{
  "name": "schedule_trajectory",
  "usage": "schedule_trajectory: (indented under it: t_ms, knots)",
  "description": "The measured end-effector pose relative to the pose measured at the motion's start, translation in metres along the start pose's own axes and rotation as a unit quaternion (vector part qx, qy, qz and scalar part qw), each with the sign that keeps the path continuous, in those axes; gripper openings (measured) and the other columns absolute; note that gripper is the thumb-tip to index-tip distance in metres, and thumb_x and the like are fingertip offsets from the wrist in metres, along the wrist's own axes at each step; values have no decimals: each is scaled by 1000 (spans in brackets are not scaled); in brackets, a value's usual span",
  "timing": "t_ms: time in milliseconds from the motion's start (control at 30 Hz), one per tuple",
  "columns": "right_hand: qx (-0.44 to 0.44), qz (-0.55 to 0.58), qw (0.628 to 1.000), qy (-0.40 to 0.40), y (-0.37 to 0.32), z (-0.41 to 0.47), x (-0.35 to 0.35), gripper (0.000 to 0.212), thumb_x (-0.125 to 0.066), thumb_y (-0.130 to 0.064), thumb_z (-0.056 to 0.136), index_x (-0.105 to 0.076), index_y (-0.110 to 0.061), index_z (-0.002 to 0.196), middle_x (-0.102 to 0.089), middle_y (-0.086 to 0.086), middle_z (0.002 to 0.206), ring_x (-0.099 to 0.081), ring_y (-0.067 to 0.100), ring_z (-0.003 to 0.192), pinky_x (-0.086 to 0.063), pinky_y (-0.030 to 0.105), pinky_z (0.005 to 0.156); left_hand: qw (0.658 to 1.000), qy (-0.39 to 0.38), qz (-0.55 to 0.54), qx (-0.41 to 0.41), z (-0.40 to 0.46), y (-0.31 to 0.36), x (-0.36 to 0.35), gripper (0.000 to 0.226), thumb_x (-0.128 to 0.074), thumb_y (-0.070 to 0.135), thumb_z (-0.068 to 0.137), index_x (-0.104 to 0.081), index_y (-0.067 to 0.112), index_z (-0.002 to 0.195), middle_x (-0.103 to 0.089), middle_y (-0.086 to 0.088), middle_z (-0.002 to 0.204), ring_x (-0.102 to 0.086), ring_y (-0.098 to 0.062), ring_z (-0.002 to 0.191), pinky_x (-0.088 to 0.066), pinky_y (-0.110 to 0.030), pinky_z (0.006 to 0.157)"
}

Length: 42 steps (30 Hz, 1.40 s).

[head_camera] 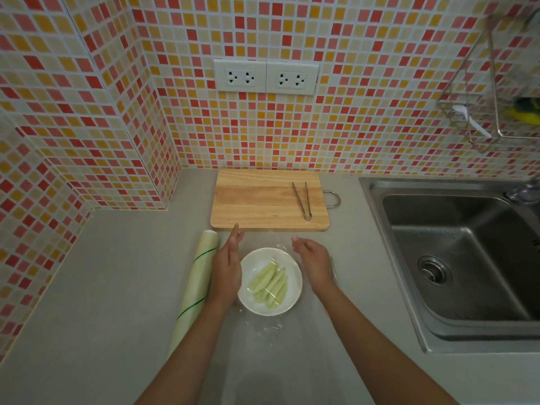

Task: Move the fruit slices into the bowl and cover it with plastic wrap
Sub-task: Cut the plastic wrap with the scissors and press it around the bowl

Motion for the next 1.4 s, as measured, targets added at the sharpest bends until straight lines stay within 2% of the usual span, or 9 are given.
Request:
schedule_trajectory:
  t_ms: [267, 467, 667, 800, 900, 1100, 1267, 1333, 1400]
  knots:
    - [-6, -72, 996, -57, 8, 14, -26, 36, -69, -19, 85, -63, -21, 49, -57, -4, 50, -53, 9, 54, -41, 25, 59, 993, 71, 97, 15, -42, -6, -19, 50, -27, 40, 102, -38, 23, 148, -57, 2, 138, -53, -13, 128, -41, -32, 108]
    - [-30, -55, 998, -1, 17, 22, -16, 36, -65, -13, 86, -63, -12, 51, -56, -4, 45, -52, 13, 52, -39, 23, 53, 988, 82, 133, 22, -37, -10, -17, 47, -32, 31, 103, -34, 23, 149, -64, 4, 86, -59, -13, 78, -40, -21, 70]
    - [-93, -29, 995, 11, 27, 25, -14, 34, -61, -17, 89, -69, -16, 56, -64, -3, 53, -60, 13, 55, -47, 25, 60, 988, 71, 134, 8, -34, -12, -15, 45, -35, 27, 103, -35, 21, 148, -65, 2, 94, -59, -12, 85, -38, -16, 72]
    - [-147, 62, 985, 61, 32, 27, -9, 46, -39, -25, 101, -70, 5, 83, -64, 9, 64, -60, 23, 63, -49, 34, 72, 992, 63, 110, 18, -32, -12, -17, 45, -35, 27, 103, -36, 21, 148, -66, 11, 97, -59, 0, 83, -38, -6, 73]
    - [-43, 74, 991, 102, 10, 23, 4, 39, -39, -24, 101, -70, -3, 90, -70, 9, 84, -67, 22, 83, -50, 29, 83, 995, 51, 84, 19, -29, -12, -19, 45, -35, 28, 104, -34, 26, 148, -66, 23, 97, -59, 15, 85, -36, 5, 76]
    - [-16, 46, 986, -158, 1, 2, -17, 38, -43, -25, 100, -70, -1, 110, -71, 6, 110, -67, 2, 97, -48, 8, 79, 997, 46, 46, 42, -26, -17, -19, 45, -31, 39, 103, -36, 32, 147, -70, 20, 101, -59, 16, 96, -40, -4, 88]
    - [-98, 141, 970, -170, 27, -7, -17, 37, -40, -22, 101, -64, -2, 120, -68, 10, 111, -69, 10, 90, -54, 17, 72, 987, 33, -94, 123, -27, -20, -24, 37, -28, 46, 102, -53, 45, 130, -73, 7, 111, -59, -12, 119, -42, -34, 106]
    - [-108, 168, 965, -169, 29, -8, -17, 37, -39, -20, 101, -64, 2, 118, -70, 12, 106, -70, 12, 87, -55, 19, 70, 979, 10, -132, 155, -25, -19, -26, 43, -26, 49, 101, -69, 48, 105, -67, 6, 126, -54, -16, 128, -44, -28, 103]
    - [-89, 151, 973, -151, 27, -10, -14, 34, -41, -16, 100, -65, 1, 116, -70, 12, 109, -69, 13, 90, -55, 19, 74, 981, -18, -113, 154, -20, -13, -26, 53, -24, 51, 101, -69, 30, 118, -69, 24, 113, -58, -5, 120, -47, -16, 90]
Point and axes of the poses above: each hand's wrist, its own z-axis towards the middle knuckle, its own x-axis out of the back of the hand, y = z × x, the point moved 4 cm from there along z, towards the middle knuckle
